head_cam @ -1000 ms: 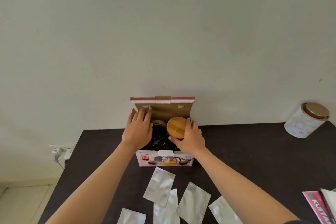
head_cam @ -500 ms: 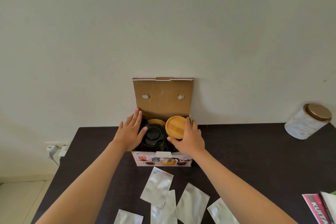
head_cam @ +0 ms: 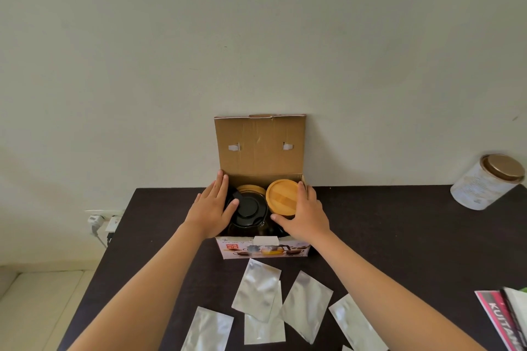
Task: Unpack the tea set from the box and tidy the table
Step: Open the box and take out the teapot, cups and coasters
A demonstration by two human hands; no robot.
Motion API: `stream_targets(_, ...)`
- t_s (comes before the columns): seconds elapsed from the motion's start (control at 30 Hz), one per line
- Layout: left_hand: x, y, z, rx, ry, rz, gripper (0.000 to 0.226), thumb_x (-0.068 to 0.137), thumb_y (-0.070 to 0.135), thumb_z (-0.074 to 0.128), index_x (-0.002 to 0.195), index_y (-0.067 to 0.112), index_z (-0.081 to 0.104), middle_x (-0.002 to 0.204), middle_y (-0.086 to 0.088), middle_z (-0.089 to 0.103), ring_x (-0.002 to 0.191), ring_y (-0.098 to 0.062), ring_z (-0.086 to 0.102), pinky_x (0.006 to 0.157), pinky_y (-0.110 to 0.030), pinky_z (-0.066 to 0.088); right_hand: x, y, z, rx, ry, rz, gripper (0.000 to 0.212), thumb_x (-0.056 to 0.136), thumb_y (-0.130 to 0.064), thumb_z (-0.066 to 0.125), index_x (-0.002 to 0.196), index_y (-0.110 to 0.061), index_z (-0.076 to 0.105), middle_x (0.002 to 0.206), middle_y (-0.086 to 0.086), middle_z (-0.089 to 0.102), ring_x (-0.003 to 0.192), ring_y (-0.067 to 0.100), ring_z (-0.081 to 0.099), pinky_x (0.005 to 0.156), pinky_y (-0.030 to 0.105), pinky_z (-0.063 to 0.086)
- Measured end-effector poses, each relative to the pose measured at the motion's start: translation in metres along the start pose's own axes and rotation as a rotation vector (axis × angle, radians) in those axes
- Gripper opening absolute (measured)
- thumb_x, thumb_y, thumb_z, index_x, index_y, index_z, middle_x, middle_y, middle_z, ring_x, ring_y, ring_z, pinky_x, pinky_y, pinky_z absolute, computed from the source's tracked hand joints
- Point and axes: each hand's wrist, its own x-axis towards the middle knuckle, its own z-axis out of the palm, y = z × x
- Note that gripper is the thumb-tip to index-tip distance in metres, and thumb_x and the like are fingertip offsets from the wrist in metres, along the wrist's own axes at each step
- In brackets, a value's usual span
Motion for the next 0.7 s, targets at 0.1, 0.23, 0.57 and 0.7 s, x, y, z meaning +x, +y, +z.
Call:
stream_targets(0.1, -0.006, 0.001, 0.0, 0.037, -0.019, 0.012, 0.075, 0.095, 0.058, 0.023, 0.15, 0.018, -0.008, 0.158, 0.003, -0.014, 0.147, -0.019, 0.002, 0.116, -0.048, 0.014, -0.009, 0.002, -0.001, 0.002, -0.019, 0.017, 0.113, 0.07, -0.069, 0.065, 0.15, -0.018, 0.003, 0.157, 0.011, 0.008, 0.139, 0.036, 0.023, 0.107, 0.045, 0.037)
stream_targets(0.23, -0.006, 0.004, -0.006, 0.108, 0.028, 0.021, 0.08, 0.092, 0.062, 0.026, 0.151, 0.015, -0.001, 0.16, -0.003, 0.002, 0.144, -0.026, 0.016, 0.117, -0.045, 0.02, -0.013, -0.001, -0.009, -0.072, -0.033, 0.027, 0.114, 0.069, -0.071, 0.064, 0.15, -0.015, 0.007, 0.157, 0.015, 0.007, 0.143, 0.035, 0.015, 0.113, 0.049, 0.027)
stream_targets(0.57, 0.004, 0.002, 0.005, 0.114, 0.092, 0.058, 0.093, 0.078, 0.076, -0.005, 0.151, 0.019, -0.004, 0.159, 0.002, -0.013, 0.147, -0.021, 0.004, 0.116, -0.05, 0.013, 0.007, -0.02, -0.035, -0.285, -0.143, -0.114, 0.115, 0.066, -0.069, 0.068, 0.151, -0.015, 0.01, 0.154, 0.01, 0.023, 0.142, 0.032, 0.016, 0.115, 0.056, 0.014)
stream_targets(0.7, 0.004, -0.004, 0.007, -0.005, 0.084, 0.077, 0.091, 0.077, 0.078, -0.005, 0.15, 0.023, -0.008, 0.155, 0.011, -0.022, 0.146, -0.013, -0.006, 0.116, -0.051, 0.007, 0.01, -0.023, -0.037, -0.342, -0.188, -0.098, 0.113, 0.064, -0.067, 0.071, 0.149, -0.015, 0.017, 0.149, 0.013, 0.028, 0.139, 0.034, 0.018, 0.114, 0.059, 0.013)
